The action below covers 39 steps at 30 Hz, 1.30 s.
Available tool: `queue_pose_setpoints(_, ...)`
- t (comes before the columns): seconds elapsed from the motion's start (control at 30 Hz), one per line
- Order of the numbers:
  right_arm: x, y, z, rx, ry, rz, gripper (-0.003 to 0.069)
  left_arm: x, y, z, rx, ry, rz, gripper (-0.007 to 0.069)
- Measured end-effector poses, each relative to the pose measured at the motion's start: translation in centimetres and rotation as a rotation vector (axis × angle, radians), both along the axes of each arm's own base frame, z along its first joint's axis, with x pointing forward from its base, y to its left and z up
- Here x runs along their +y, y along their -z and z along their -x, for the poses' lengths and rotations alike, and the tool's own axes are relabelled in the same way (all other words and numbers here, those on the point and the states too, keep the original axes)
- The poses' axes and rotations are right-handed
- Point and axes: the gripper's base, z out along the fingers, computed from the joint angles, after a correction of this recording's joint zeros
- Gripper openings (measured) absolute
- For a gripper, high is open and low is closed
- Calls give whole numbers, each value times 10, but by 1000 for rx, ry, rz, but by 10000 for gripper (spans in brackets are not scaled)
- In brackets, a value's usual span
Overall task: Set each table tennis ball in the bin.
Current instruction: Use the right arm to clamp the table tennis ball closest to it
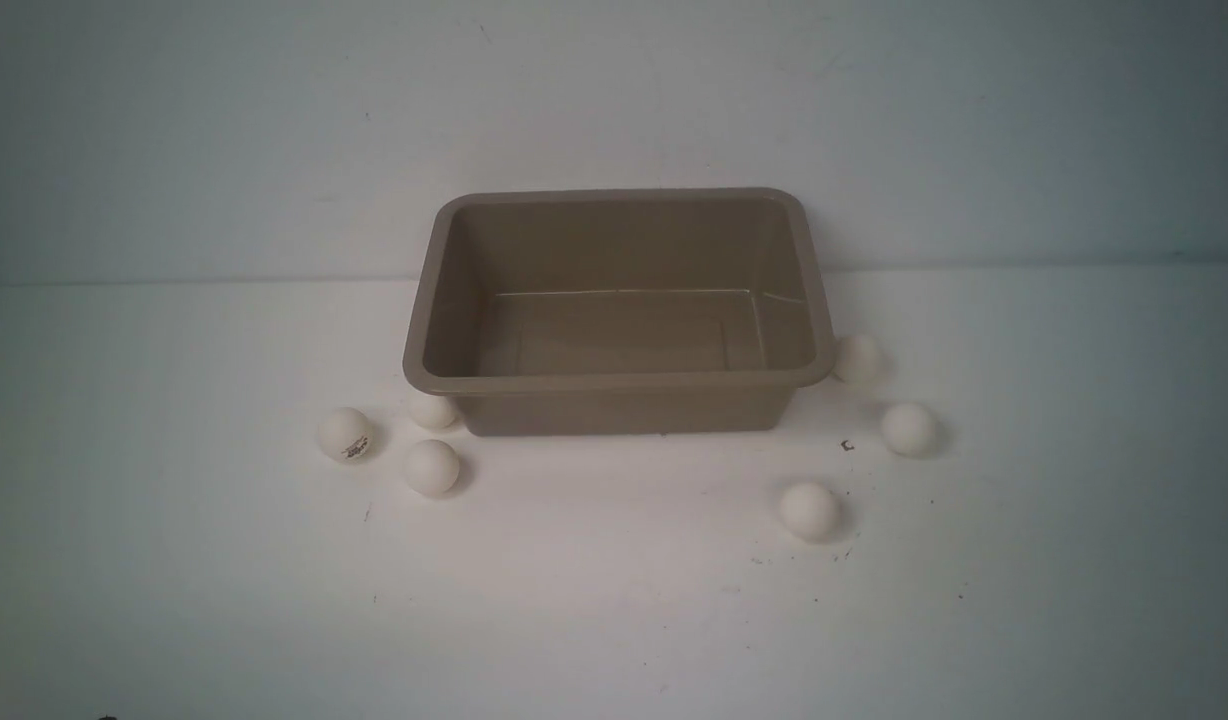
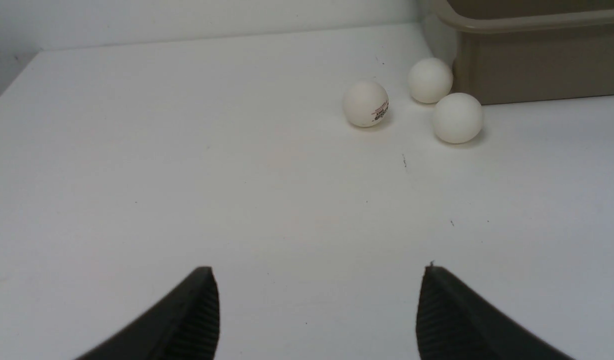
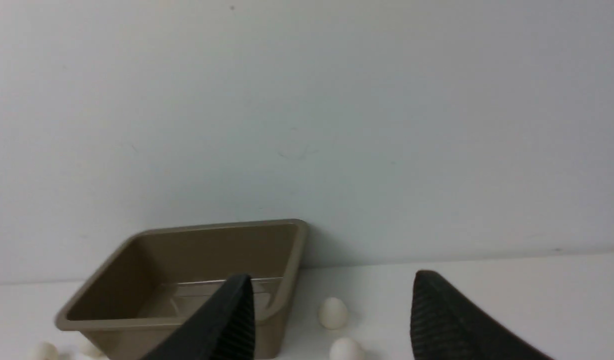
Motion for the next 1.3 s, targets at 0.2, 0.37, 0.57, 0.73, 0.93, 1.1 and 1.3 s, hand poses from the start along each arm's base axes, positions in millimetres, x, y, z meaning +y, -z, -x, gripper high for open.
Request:
queue_pose_setpoints(0.2, 5, -2, 1, -3, -51, -75, 388, 0, 0, 0, 0, 0, 0, 479)
queue_pose_setpoints(0.37, 5, -2, 1, -4, -60, -89, 388, 0, 0, 0, 0, 0, 0, 479)
queue_pose_setpoints(0.57, 6, -2, 1, -4, -62, -93, 388, 0, 0, 0, 0, 0, 0, 479)
queue_pose_setpoints(0.73, 6, -1, 1, 2, -64, -92, 388, 0, 0, 0, 0, 0, 0, 479)
queue_pose_setpoints(0.93, 6, 0, 1, 7, -70, -39, 388, 0, -1, 0, -8, -1, 8, 479)
queue_pose_setpoints(1.1, 7, 3, 2, 28, -84, 33, 388, -4, -5, -2, -61, -5, 180, 479)
queue_pose_setpoints(1.3, 9, 8, 2, 66, -106, 92, 388, -10, -12, -2, -100, -7, 472, 479)
